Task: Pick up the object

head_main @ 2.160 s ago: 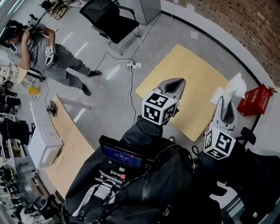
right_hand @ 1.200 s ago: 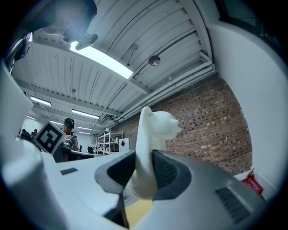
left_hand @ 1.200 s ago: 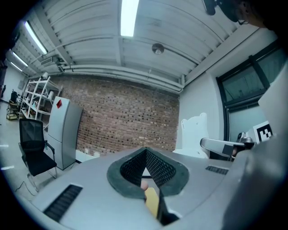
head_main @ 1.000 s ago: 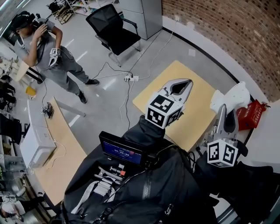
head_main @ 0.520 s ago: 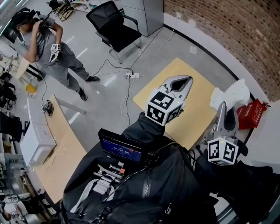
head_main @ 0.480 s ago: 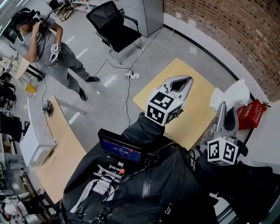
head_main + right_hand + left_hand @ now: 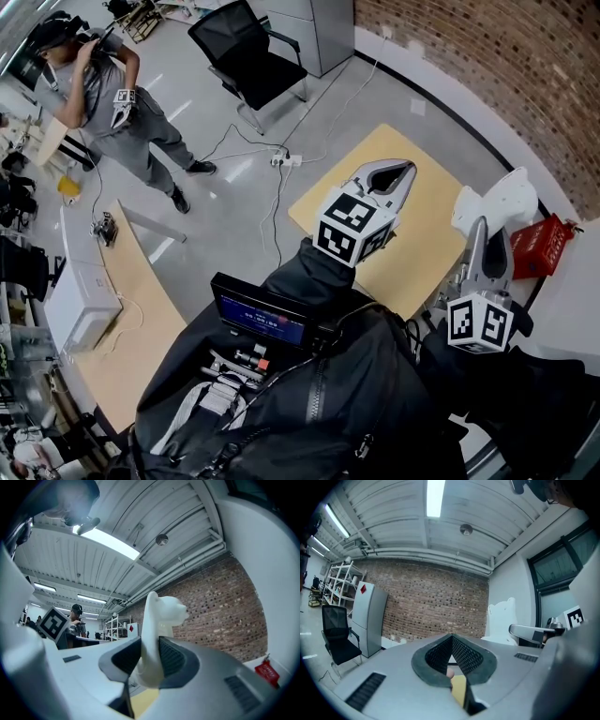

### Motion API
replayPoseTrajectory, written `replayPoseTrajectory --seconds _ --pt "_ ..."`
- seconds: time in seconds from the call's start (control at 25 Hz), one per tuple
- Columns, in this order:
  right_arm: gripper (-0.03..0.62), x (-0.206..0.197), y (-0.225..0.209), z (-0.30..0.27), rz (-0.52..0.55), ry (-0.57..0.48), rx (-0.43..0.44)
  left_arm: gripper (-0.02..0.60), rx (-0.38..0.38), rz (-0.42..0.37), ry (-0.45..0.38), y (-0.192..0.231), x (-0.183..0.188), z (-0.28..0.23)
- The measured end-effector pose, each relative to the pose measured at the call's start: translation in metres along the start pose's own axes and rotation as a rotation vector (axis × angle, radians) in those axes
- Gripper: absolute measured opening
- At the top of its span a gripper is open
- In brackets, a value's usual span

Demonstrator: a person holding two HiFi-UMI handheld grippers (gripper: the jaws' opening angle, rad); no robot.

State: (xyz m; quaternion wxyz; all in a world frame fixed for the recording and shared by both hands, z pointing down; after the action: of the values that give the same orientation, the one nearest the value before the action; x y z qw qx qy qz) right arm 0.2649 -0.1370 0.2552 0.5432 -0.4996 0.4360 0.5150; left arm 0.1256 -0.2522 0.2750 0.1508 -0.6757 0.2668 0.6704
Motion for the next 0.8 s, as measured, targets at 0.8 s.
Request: replayPoseTrajectory --seconds 0.8 --pt "0.12 -0.0026 0.0053 0.0046 0.013 0.009 0.01 0.0 0.007 0.009 0.001 0.0004 -0.0037 0.0063"
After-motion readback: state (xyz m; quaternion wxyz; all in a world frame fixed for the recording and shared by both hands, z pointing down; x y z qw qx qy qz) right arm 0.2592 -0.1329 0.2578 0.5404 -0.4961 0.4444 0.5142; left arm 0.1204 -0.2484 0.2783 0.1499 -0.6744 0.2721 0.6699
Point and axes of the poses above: the fingertips, and each gripper's own axes: z backward along the fingers, y to its left, x out of its top, the point moved 2 cm from there along z, backward along the fingers, and after that the axes turned 1 degree about -x, right-handed, at the moved point
